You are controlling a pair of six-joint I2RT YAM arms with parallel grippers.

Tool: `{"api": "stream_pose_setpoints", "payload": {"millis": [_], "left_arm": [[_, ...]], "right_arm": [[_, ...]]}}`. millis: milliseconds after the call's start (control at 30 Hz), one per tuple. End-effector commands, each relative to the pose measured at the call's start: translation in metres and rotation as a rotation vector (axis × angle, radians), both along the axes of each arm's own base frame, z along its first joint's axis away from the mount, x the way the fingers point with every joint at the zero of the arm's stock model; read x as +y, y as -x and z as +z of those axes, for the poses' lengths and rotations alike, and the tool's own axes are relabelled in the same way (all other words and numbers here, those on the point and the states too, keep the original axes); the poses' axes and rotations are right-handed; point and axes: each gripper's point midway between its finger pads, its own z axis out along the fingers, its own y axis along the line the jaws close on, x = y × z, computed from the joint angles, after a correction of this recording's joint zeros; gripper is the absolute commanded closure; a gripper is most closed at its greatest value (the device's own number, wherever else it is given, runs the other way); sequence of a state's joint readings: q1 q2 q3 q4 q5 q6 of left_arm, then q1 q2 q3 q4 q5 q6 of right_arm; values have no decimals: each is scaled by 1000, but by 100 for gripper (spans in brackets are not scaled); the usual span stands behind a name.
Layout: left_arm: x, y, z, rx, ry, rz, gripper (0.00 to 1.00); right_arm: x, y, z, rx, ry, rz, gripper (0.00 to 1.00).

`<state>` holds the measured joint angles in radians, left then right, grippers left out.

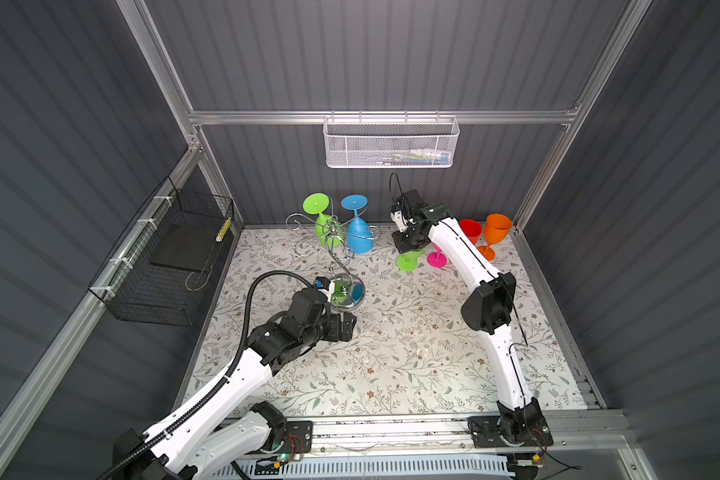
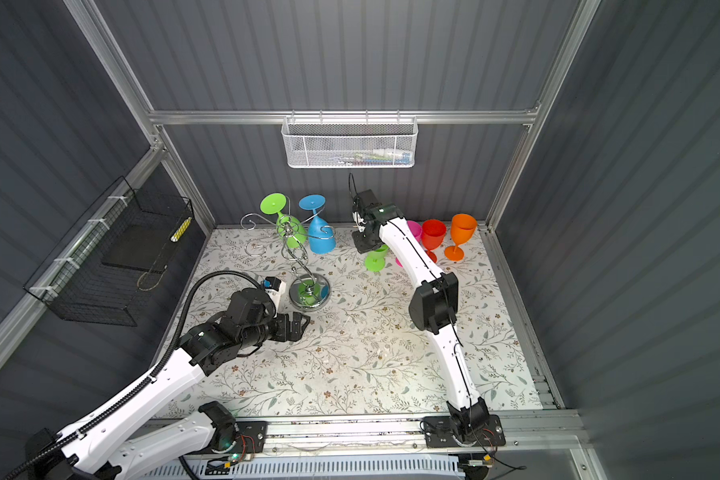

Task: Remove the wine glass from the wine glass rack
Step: 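Carry the green glass beside the pink glass and lower it upright, then open the right gripper to release the green glass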

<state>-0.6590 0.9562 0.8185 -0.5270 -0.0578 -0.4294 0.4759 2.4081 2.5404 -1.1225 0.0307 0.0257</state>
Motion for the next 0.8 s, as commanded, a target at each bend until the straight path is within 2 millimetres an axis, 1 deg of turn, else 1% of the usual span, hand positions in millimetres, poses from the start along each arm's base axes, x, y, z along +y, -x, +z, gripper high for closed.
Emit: {"api": "stream_pose_setpoints", "payload": {"millis": [0, 133, 233, 267, 367, 400, 600, 667, 700, 767], "left_arm": [[-4, -3, 9, -20, 27, -6, 1], [-1, -3, 14, -31, 24, 2, 2], [1, -1, 19, -37, 28, 8, 1], [2, -1, 20, -42, 31, 11, 1], [7, 3, 21, -42, 24, 17, 1], [9, 4, 22, -40, 19, 20, 1], [23, 15, 26, -45, -1, 41, 1], [30, 19, 29, -54, -10, 52, 1], [33, 20, 30, -59, -15, 61, 1], [38, 23, 34, -71, -18, 67, 1]], "right_arm": [[2, -9, 6, -39, -2, 4, 83], [4, -12, 12, -59, -14, 7, 77], [5, -14, 23, -84, -28, 2, 71], [5, -15, 27, -94, -35, 0, 67], [5, -16, 48, -139, -62, -13, 48], [4, -16, 57, -160, -71, -25, 45], [-1, -10, 97, -257, -160, -78, 36], [-2, -6, 107, -283, -194, -93, 34], [-5, -3, 116, -303, -212, -106, 34], [-8, 3, 128, -329, -244, -129, 33]]}}
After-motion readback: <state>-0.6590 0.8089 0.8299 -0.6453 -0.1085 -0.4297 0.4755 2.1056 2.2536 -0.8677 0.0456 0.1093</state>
